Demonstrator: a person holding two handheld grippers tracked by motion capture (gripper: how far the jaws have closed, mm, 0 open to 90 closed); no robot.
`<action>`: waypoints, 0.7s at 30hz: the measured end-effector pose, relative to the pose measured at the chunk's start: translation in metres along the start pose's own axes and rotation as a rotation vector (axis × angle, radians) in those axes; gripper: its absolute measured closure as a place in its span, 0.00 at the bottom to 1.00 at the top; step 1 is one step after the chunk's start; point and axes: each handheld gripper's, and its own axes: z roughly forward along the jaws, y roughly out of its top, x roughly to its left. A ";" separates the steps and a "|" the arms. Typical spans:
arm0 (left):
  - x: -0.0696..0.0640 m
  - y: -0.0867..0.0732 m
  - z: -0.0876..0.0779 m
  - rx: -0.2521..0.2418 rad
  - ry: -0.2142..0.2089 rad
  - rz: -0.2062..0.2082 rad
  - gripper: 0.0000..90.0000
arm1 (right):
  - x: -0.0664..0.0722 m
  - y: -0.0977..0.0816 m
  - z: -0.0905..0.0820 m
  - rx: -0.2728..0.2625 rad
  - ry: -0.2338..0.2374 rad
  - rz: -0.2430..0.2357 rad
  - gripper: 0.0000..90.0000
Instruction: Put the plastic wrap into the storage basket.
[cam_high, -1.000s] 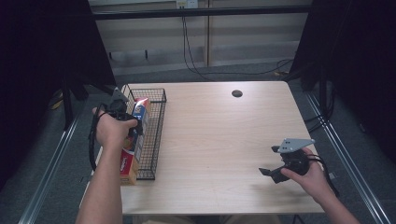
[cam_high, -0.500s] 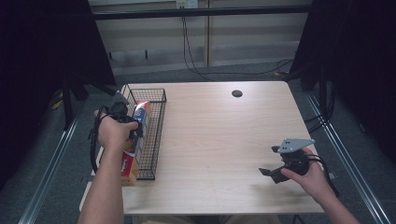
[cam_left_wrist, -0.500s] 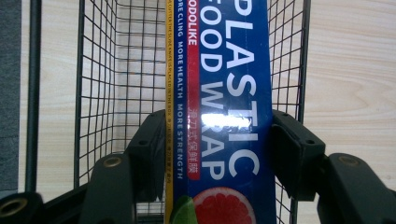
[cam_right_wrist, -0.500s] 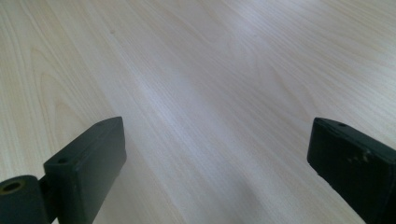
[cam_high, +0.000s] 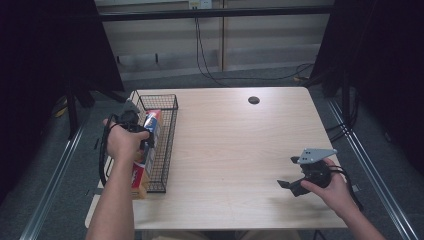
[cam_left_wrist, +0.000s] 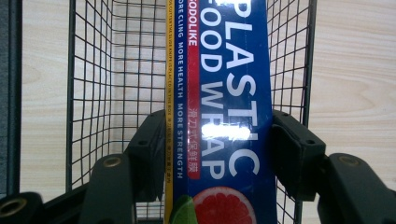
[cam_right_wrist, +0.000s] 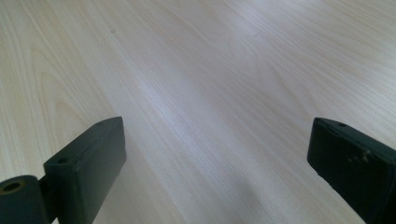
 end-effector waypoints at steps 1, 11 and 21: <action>-0.001 0.000 0.001 -0.002 -0.002 -0.010 0.47 | 0.000 0.000 0.000 0.001 0.002 0.000 0.05; -0.001 0.000 0.005 0.008 0.002 -0.013 0.47 | 0.000 0.000 0.000 0.005 0.004 0.002 0.05; -0.003 0.000 0.010 0.015 0.000 -0.010 0.47 | 0.000 0.000 0.000 0.006 0.003 0.004 0.05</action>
